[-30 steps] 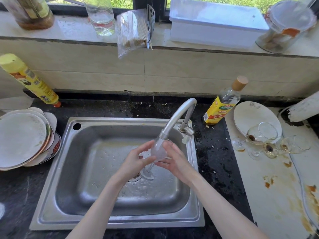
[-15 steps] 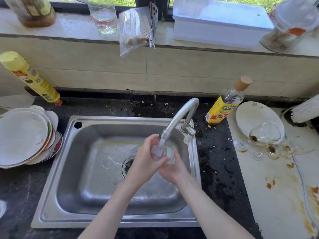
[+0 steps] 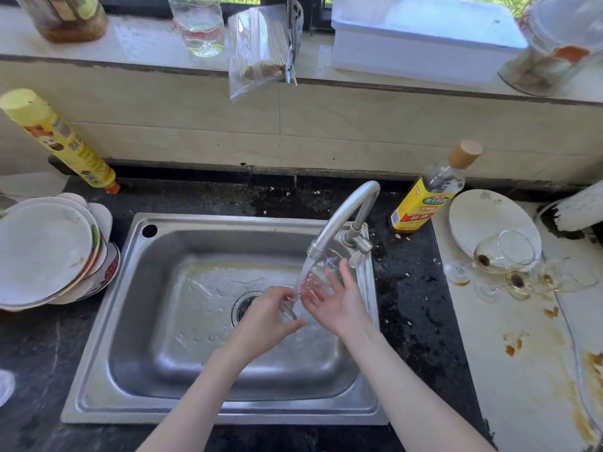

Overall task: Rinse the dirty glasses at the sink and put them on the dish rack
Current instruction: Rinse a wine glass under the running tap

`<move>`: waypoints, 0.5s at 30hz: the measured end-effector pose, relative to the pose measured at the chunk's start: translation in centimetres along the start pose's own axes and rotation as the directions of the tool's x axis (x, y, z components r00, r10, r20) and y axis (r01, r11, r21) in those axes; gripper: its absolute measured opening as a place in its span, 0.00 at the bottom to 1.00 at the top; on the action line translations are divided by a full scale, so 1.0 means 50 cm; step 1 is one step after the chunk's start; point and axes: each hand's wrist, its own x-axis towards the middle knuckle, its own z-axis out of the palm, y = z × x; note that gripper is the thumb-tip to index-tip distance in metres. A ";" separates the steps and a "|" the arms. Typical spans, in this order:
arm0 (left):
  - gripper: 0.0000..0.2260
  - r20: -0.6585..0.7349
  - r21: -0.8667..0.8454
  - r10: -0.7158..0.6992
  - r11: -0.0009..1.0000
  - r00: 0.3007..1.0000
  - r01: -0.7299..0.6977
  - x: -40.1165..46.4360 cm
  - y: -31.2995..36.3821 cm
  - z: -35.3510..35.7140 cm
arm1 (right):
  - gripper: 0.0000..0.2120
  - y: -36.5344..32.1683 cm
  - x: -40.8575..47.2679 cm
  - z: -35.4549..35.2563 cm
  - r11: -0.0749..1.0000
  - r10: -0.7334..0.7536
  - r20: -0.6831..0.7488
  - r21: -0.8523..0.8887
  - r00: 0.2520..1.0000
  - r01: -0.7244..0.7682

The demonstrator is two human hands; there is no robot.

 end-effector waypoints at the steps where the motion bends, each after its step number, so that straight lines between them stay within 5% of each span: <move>1: 0.19 0.025 0.039 -0.017 0.999 1.000 0.016 0.004 -0.002 -0.003 | 0.24 -0.001 -0.001 0.003 0.999 -0.020 0.015 -0.029 1.000 0.020; 6: 0.04 0.065 -0.037 -0.148 0.988 0.987 0.151 0.011 -0.012 -0.003 | 0.26 -0.002 -0.010 0.000 0.937 -0.089 0.174 -0.319 0.981 0.141; 11: 0.10 0.113 0.025 -0.187 0.982 0.976 0.185 0.003 -0.032 -0.006 | 0.44 0.021 -0.011 -0.007 0.744 -0.110 0.333 -0.597 0.936 0.300; 15: 0.12 0.068 0.020 -0.179 0.984 0.982 0.178 0.004 -0.037 -0.014 | 0.33 0.019 -0.009 -0.016 0.718 -0.136 0.332 -0.616 0.934 0.323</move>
